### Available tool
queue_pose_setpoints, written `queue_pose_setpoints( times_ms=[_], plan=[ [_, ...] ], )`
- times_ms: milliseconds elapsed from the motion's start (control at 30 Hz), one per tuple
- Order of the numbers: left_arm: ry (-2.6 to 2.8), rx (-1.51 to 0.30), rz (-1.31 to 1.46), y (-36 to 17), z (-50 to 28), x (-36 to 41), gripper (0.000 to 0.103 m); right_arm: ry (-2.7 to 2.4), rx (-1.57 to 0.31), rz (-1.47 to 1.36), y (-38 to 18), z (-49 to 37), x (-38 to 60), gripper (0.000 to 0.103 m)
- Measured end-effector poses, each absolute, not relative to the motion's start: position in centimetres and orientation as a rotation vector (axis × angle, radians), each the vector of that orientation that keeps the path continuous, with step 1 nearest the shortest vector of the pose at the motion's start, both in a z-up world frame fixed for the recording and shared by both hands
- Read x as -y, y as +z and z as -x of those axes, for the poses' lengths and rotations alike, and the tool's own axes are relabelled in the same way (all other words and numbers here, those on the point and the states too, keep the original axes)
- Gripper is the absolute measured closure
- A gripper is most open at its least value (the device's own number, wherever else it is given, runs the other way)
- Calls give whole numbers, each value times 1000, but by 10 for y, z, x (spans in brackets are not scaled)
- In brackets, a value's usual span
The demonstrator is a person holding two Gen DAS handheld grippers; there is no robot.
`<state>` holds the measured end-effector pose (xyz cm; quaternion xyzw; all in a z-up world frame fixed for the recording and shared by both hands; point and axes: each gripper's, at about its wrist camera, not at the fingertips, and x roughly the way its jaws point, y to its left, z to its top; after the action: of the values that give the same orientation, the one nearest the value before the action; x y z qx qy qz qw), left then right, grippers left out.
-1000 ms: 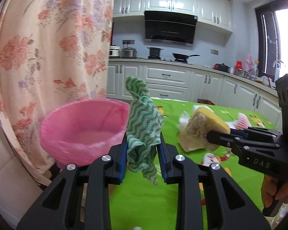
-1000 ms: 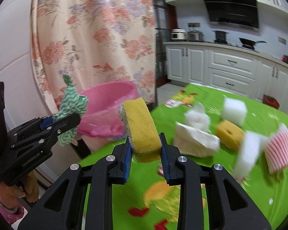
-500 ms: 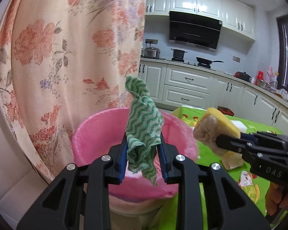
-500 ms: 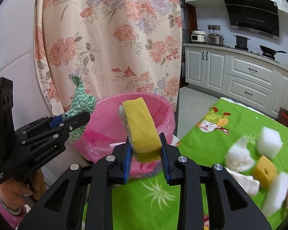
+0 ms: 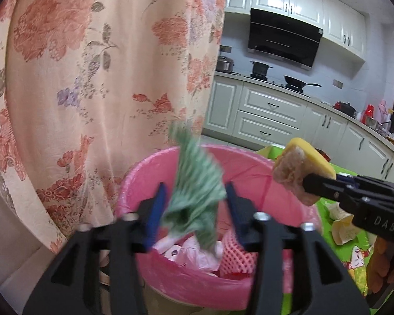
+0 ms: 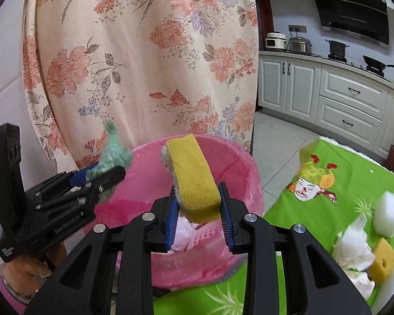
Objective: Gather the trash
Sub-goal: 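Open both tools to drop the cloth and sponge into the bin, then return both tools to the table toward the remaining trash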
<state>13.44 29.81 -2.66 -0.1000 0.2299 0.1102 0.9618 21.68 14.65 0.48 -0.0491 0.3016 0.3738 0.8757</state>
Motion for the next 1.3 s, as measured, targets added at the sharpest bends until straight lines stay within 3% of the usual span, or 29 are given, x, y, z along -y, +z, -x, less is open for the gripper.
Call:
queue_pose_setpoints(
  times_ms=[67,133,300,433,567,933,1300],
  plan=[
    [249,-461,215,-28,-133,-303,30,778,-625,112,5,-218,-147,69],
    [280,-452,227,-30,-129,-309,28,768,-613,107,4,-218,-144,52],
    [318,-435,250,-31,-114,-313,21,771,-625,73,1,-217,-131,51],
    [343,-411,240,-27,-98,-306,5,773,-606,44,1,-204,-112,51],
    [342,-405,252,-28,-87,-297,5,759,-584,19,0,-188,-89,51],
    [284,-370,235,-26,-61,-228,5,660,-568,29,-16,-158,-28,31],
    [102,-446,148,-41,-69,-122,5,479,-588,-3,-31,-143,67,30]
  ],
)
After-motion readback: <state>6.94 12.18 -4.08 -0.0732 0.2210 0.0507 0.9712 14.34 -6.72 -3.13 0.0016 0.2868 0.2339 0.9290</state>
